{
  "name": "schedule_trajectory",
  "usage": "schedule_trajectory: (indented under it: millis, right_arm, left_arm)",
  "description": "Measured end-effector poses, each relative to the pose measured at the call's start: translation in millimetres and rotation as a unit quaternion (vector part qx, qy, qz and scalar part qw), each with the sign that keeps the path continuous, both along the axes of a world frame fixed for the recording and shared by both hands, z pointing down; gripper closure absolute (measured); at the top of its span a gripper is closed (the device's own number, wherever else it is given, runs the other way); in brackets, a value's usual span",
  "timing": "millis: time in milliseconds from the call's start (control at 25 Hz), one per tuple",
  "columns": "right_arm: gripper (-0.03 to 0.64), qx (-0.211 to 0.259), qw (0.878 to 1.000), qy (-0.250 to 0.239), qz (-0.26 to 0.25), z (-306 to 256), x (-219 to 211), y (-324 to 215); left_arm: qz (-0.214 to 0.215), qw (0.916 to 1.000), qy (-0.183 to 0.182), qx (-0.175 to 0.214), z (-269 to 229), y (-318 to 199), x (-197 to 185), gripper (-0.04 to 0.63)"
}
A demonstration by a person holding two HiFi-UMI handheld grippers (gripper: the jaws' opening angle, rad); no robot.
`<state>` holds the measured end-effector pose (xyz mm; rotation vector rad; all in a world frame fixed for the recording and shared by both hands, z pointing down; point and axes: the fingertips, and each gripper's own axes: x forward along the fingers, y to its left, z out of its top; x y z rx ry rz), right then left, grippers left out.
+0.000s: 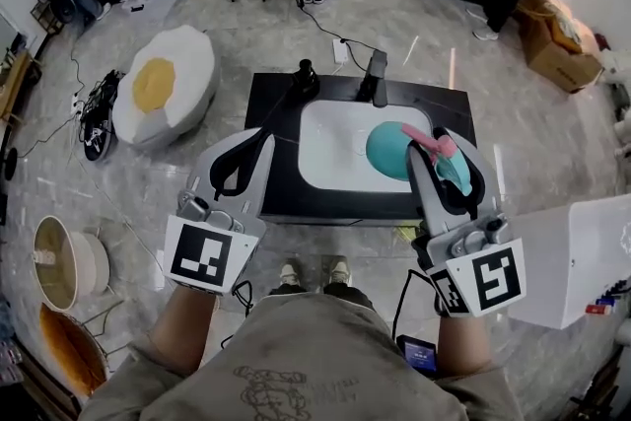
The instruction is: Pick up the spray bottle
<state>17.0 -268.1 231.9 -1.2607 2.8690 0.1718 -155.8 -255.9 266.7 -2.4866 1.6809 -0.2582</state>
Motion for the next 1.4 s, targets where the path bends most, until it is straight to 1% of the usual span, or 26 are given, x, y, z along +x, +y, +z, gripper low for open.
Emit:
schedule_trajectory:
  millis: [80,200,320,400,480,680,1000,1120,1400]
  right_arm:
    - [0.454,0.009,1.0,-0.002,0.004,-10.7,3.3,5.7]
    - [0.454,0.02,1.0,-0.001,0.008,-21.0,6.8,11.5]
    - [0.454,0.018,1.0,0.004,0.005,-21.3,7.5,16.2]
    - [0.454,0.008,1.0,0.008,0.002,-16.4,7.3,19.6]
    - [0.456,-0.004,1.0,0.013,0.0,-8.7,7.0,22.5]
    - [0.456,-0.032,0.999,0.032,-0.001,17.0,8.1,28.4]
    - [0.456,-0.084,0.994,0.064,-0.018,59.0,6.3,32.1]
    - [0.456,-0.099,0.992,0.071,-0.019,71.2,5.4,32.9]
    - [0.455,-0.107,0.991,0.078,-0.022,78.2,4.1,30.4]
  left_arm:
    - [-0.001,1.0,0.005,0.005,-10.4,3.7,-3.7,0.595]
    - [0.001,0.9998,0.02,0.0,-20.6,8.3,-8.6,0.595]
    - [0.001,0.9999,0.014,0.009,-26.5,13.5,-8.6,0.595]
    - [0.003,0.9998,0.009,0.016,-27.0,17.7,-6.5,0.595]
    - [0.005,0.9999,0.004,0.012,-22.0,21.1,-5.6,0.595]
    - [0.006,0.9999,-0.007,-0.014,4.4,27.0,-5.8,0.595]
    - [0.013,0.9983,-0.027,-0.05,41.5,30.0,0.6,0.595]
    - [0.013,0.9974,-0.026,-0.066,53.8,32.5,0.6,0.595]
    - [0.017,0.9977,-0.025,-0.061,50.1,29.0,3.3,0.595]
